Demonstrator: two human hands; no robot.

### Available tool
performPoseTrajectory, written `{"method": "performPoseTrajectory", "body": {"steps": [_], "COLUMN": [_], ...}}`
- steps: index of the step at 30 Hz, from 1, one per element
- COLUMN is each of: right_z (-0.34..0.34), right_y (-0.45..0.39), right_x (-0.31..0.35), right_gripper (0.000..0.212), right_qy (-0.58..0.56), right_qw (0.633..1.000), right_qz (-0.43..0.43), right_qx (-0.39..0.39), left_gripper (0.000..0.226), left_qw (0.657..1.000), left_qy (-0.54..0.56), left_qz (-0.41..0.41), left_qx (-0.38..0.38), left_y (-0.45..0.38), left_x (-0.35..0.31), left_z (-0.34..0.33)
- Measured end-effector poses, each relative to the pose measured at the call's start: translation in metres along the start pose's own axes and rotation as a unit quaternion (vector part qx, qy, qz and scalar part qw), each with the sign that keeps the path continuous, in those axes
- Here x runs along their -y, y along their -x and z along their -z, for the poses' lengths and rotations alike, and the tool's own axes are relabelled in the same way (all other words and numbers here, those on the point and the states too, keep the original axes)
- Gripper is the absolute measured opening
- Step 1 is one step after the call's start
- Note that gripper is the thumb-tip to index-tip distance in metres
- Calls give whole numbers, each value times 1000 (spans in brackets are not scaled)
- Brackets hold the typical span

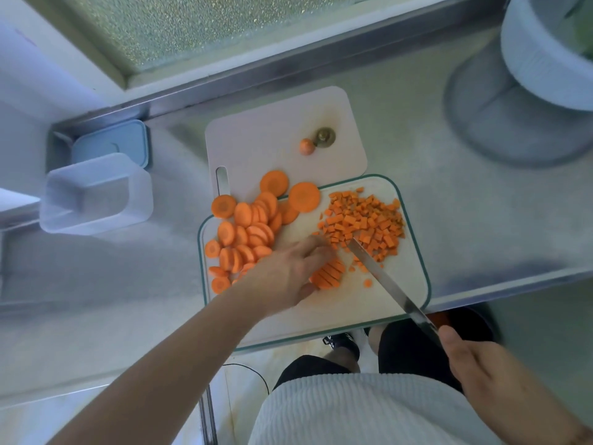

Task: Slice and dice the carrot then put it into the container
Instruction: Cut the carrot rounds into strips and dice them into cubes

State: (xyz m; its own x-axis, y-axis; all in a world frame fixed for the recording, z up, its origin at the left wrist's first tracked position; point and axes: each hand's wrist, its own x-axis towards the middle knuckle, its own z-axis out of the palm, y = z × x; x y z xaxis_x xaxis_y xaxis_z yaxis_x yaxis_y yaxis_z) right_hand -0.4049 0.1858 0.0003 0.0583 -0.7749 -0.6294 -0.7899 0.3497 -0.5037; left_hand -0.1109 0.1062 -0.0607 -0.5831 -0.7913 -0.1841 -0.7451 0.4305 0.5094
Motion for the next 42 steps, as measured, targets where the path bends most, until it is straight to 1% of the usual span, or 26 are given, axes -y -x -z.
{"method": "performPoseTrajectory", "body": {"steps": [2,4,9,11,13,15,18,22,24,28,33,36,38,42], "right_z": [2,3,5,2,-4,-8,-14,-18,-18,-16,-17,-18,-21,-27], "right_y": [0,0,-2,-5,-8,-14,-24,-31,-31,-32,-35,-38,-39,-42], "right_x": [-1,-2,-1,2,7,13,24,31,34,37,38,38,37,37], "right_gripper": [63,58,59,60,61,61,62,63,64,64,64,65,66,65], "right_qy": [-2,4,12,12,5,-5,-8,11,11,27,39,44,51,49], "right_qw": [1000,1000,999,999,999,998,997,996,996,996,995,995,994,992], "right_qz": [-9,-14,-19,-6,17,35,55,79,83,81,84,82,89,100], "right_qx": [7,14,26,35,43,53,58,42,34,27,25,16,24,54], "left_gripper": [67,65,66,64,61,60,60,62,61,62,62,56,55,60], "left_qw": [998,996,994,995,993,984,965,937,928,921,929,930,931,928], "left_qy": [-37,-47,-62,-59,-45,-19,-4,44,35,29,37,37,35,60], "left_qz": [-30,-37,27,54,107,166,224,288,305,300,257,229,209,190], "left_qx": [40,67,83,54,9,-55,-134,-194,-211,-246,-263,-286,-298,-316], "left_y": [-6,-10,-14,-9,3,17,23,15,14,15,18,17,17,18], "left_x": [3,-1,-8,-12,-17,-25,-35,-46,-51,-53,-49,-43,-42,-38], "left_z": [4,6,4,-1,-12,-28,-48,-58,-61,-68,-73,-77,-80,-86]}}
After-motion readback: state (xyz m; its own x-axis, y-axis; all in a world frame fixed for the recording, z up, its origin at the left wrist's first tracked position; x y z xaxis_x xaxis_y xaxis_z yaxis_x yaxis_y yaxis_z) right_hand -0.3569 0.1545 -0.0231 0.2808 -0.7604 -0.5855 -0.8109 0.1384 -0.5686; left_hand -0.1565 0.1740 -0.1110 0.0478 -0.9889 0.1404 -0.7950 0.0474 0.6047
